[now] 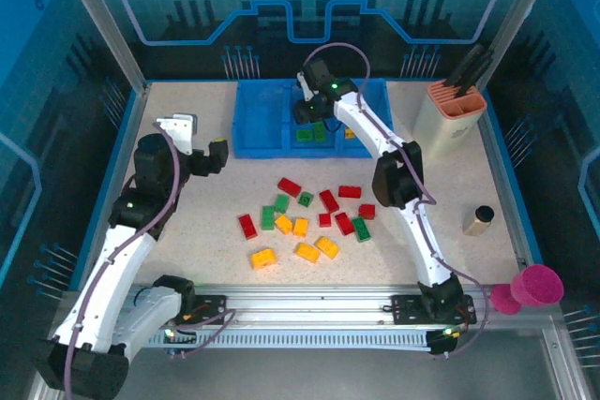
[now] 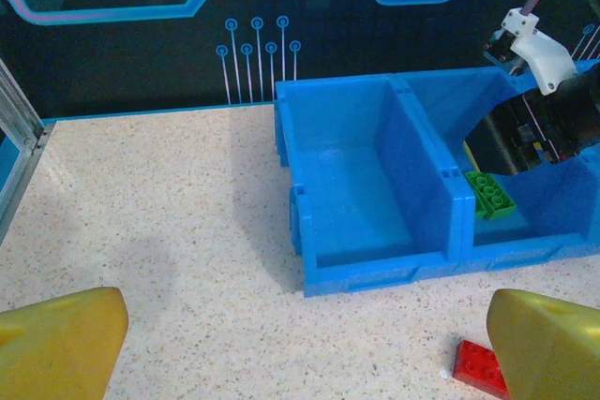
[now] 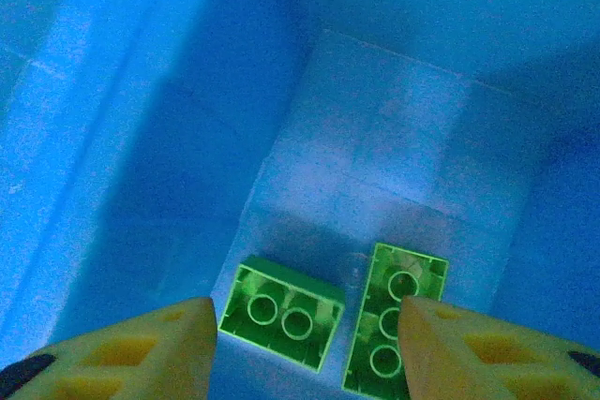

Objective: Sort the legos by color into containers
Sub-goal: Place the lego in the container, then pick up the lego from the bottom-center of the table.

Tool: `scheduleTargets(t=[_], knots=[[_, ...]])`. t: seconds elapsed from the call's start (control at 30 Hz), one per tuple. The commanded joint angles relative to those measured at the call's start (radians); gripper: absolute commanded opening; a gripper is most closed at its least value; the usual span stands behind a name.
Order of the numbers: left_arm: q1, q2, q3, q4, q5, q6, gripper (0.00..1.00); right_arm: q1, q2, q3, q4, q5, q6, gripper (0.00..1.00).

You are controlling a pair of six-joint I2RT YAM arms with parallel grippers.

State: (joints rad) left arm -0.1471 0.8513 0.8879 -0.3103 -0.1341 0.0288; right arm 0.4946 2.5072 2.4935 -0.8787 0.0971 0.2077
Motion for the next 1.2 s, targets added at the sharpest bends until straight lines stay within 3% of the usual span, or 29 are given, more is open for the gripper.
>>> scheduleTargets(t=[0.0, 0.17, 0.47, 0.63, 0.9, 1.17], knots=[[-0.003, -0.025, 0.023, -0.017, 0.026, 0.004, 0.99, 0.026, -0.105, -0.026, -0.018, 0.012, -0.013, 0.52], [-0.003, -0.026, 0.012, -0.010, 0.050, -0.001, 1.00, 0.089, -0.281, -0.174, -0.071, 0.081, -0.046, 0.53], [-0.012, -0.029, -0.001, -0.016, 0.060, -0.004, 0.99, 0.161, -0.877, -0.984, -0.030, 0.145, 0.117, 0.57], [-0.026, -0.024, 0.004, -0.024, 0.060, 0.002, 1.00, 0.194, -1.109, -1.272, -0.085, 0.135, 0.259, 0.59], [-0.053, -0.037, -0.009, -0.034, 0.040, 0.029, 0.99, 0.229, -1.240, -1.485, -0.144, 0.139, 0.382, 0.60], [-0.053, -0.014, 0.017, -0.043, 0.048, 0.034, 0.99, 0.260, -1.139, -1.512, -0.068, 0.125, 0.364, 0.66]])
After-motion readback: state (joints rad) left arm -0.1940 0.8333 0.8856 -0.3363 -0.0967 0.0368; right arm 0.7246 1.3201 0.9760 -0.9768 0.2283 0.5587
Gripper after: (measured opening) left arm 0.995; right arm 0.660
